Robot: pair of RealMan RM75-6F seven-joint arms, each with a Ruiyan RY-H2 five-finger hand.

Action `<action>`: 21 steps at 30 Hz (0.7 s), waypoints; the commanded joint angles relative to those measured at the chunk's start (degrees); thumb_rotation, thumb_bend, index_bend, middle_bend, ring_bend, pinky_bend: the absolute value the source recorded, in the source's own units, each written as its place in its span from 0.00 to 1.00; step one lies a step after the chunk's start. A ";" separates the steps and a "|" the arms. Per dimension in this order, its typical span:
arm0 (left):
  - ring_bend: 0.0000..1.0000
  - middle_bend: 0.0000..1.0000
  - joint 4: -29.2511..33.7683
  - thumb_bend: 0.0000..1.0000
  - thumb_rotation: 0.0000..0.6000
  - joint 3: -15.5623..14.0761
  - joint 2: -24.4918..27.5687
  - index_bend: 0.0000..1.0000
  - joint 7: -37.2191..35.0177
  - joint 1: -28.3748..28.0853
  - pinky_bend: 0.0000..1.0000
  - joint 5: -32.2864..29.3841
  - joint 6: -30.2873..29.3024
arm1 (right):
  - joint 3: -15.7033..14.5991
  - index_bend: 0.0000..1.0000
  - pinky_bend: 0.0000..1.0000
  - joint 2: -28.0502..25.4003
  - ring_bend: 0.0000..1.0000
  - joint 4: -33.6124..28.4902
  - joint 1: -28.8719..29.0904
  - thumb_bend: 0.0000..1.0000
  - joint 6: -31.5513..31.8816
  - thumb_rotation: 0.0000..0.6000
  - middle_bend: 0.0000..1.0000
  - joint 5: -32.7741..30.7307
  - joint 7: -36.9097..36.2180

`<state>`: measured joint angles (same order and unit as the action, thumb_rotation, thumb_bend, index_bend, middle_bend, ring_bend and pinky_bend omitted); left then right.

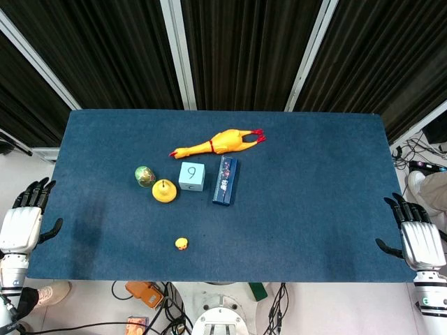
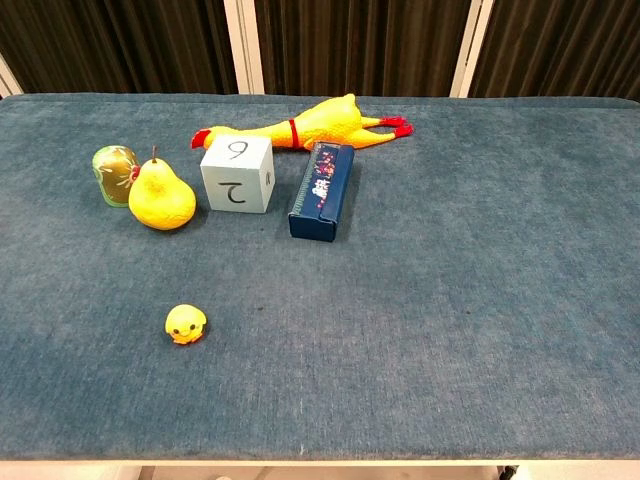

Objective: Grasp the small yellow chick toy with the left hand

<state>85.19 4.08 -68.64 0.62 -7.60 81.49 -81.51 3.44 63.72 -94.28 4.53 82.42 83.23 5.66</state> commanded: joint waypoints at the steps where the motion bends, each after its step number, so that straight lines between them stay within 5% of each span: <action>1: 0.00 0.02 0.14 0.31 1.00 0.03 0.12 0.07 0.21 -0.06 0.15 -0.38 0.34 | 0.03 0.19 0.18 -0.02 0.22 -0.01 0.01 0.26 0.00 1.00 0.15 -0.03 -0.03; 16: 0.00 0.02 2.14 0.31 1.00 -1.22 1.18 0.07 -3.31 -0.53 0.15 1.46 1.84 | 0.22 0.19 0.18 -0.12 0.22 -0.36 -0.02 0.26 -0.17 1.00 0.15 -0.58 -0.54; 21: 0.00 0.02 5.07 0.31 1.00 -3.91 2.29 0.07 -6.38 -1.19 0.15 5.76 3.38 | 0.01 0.19 0.18 -0.07 0.22 -0.30 -0.08 0.26 -0.23 1.00 0.15 -0.41 -0.38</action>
<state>89.12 1.39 -66.89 -4.57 -8.43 85.71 -79.02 3.46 63.64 -94.58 4.44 82.21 82.81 5.27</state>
